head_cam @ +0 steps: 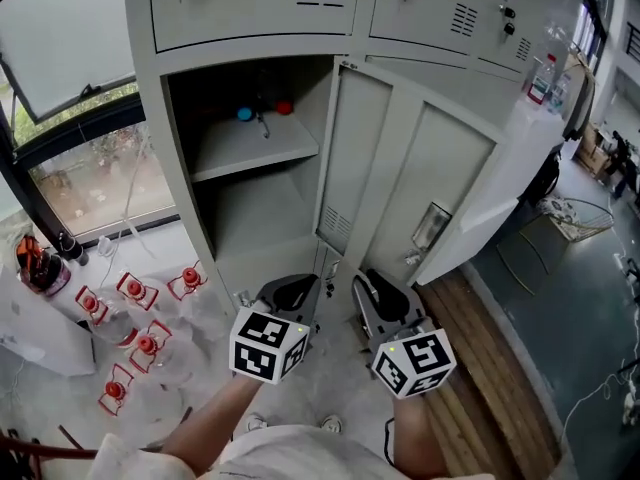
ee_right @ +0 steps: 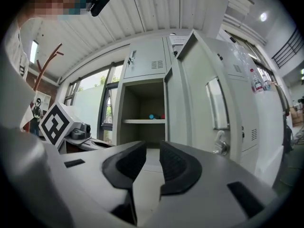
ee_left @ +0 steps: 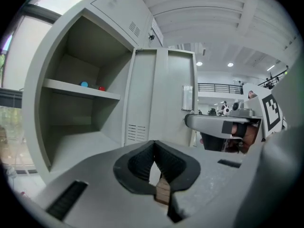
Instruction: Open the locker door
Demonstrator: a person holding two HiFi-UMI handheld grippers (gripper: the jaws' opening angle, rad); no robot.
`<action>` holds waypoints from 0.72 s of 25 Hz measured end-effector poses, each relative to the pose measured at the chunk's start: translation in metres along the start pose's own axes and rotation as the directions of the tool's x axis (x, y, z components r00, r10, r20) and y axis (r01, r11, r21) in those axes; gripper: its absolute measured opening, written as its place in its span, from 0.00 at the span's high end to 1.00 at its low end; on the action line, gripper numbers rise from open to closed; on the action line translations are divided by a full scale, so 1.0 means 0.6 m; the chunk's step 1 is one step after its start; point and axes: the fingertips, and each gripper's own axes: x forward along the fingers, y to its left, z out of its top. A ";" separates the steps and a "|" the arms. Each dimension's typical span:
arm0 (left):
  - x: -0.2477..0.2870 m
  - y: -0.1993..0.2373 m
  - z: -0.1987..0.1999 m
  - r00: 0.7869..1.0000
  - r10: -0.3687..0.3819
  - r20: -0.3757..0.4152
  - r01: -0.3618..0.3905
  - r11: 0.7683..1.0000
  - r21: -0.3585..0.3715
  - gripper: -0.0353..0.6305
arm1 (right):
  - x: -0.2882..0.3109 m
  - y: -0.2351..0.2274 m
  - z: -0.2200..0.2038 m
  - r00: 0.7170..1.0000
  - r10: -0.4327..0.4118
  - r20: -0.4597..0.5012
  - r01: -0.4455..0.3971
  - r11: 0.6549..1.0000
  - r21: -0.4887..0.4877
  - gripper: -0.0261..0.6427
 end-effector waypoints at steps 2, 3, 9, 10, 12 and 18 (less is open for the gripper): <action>-0.015 0.016 0.000 0.999 0.036 0.006 -0.036 0.999 -0.003 0.94 | 0.014 0.018 -0.003 1.000 0.028 -0.004 -0.028 1.000 0.007 0.85; -0.022 0.025 0.001 0.998 0.055 0.010 -0.055 0.998 -0.005 0.94 | 0.022 0.028 -0.004 0.999 0.045 -0.006 -0.045 0.999 0.010 0.85; -0.069 0.075 -0.003 0.985 0.172 0.025 -0.171 0.985 -0.022 0.94 | 0.062 0.087 -0.011 0.989 0.147 -0.019 -0.147 0.989 0.020 0.91; -0.076 0.083 -0.005 0.982 0.189 0.022 -0.189 0.982 -0.025 0.94 | 0.068 0.095 -0.012 0.987 0.160 -0.023 -0.159 0.987 0.017 0.93; -0.090 0.098 -0.010 0.975 0.223 0.018 -0.223 0.974 -0.032 0.94 | 0.077 0.110 -0.014 0.982 0.185 -0.031 -0.185 0.983 0.008 0.95; -0.119 0.126 -0.015 0.959 0.282 0.022 -0.281 0.958 -0.055 0.94 | 0.095 0.144 -0.018 0.967 0.251 -0.046 -0.251 0.968 -0.003 0.96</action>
